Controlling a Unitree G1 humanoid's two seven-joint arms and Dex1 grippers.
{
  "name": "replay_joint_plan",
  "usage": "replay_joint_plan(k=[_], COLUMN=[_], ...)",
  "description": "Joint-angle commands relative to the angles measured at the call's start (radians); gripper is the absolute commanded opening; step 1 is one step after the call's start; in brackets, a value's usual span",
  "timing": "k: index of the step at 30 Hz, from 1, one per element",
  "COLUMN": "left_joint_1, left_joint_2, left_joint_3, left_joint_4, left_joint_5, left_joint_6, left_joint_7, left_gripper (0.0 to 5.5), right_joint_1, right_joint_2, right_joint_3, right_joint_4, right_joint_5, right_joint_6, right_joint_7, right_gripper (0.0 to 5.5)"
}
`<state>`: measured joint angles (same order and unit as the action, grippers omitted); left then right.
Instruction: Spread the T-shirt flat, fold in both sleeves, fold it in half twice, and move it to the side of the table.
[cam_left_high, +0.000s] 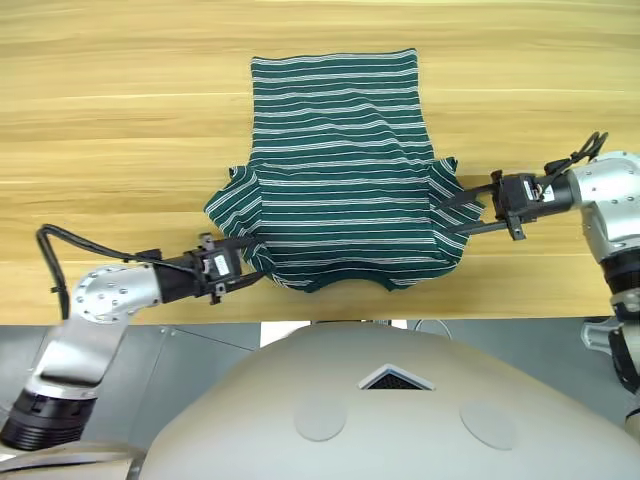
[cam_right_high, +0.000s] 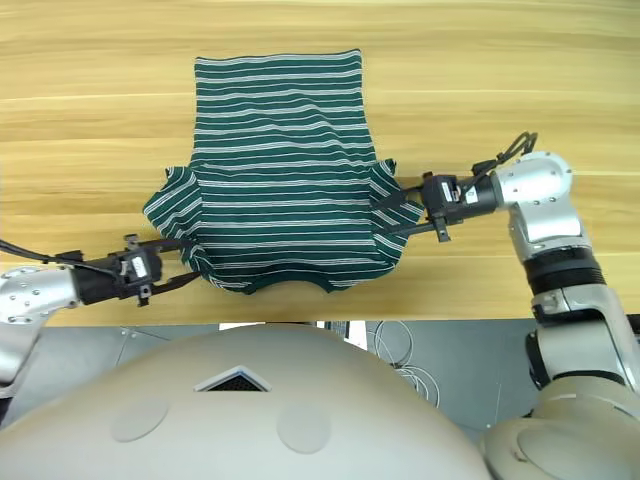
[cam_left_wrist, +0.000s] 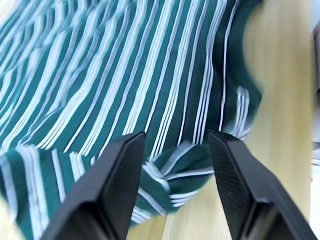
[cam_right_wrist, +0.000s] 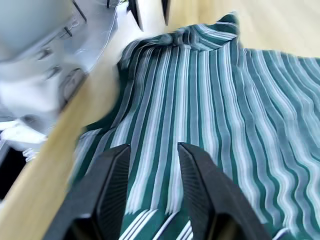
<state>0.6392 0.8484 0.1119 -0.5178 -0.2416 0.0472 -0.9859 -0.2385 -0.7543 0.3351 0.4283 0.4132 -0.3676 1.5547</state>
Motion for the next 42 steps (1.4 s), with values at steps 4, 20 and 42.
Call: replay_joint_plan(k=[4,20,42], left_joint_1=[0.078,-0.119,-0.179], left_joint_2=[-0.103,-0.52,-0.556], left_joint_3=[0.253,0.24,0.196], left_joint_4=[0.068,0.247,0.23], left_joint_5=[-0.29,-0.526,-0.521], left_joint_6=[0.11,0.68,0.594], left_joint_7=[0.015,0.64,0.6], left_gripper=[2.2,2.2,0.01], right_joint_1=[-0.07,-0.103,-0.068], right_joint_2=[0.165,0.222,0.222], right_joint_3=[0.05,0.074,0.075], right_joint_4=[0.115,0.344,0.312], right_joint_5=[-0.282,-0.434,-0.427], right_joint_6=[-0.048,-0.165,-0.205], right_joint_7=[-0.21,-0.27,-0.277], right_gripper=[1.75,1.75,1.75])
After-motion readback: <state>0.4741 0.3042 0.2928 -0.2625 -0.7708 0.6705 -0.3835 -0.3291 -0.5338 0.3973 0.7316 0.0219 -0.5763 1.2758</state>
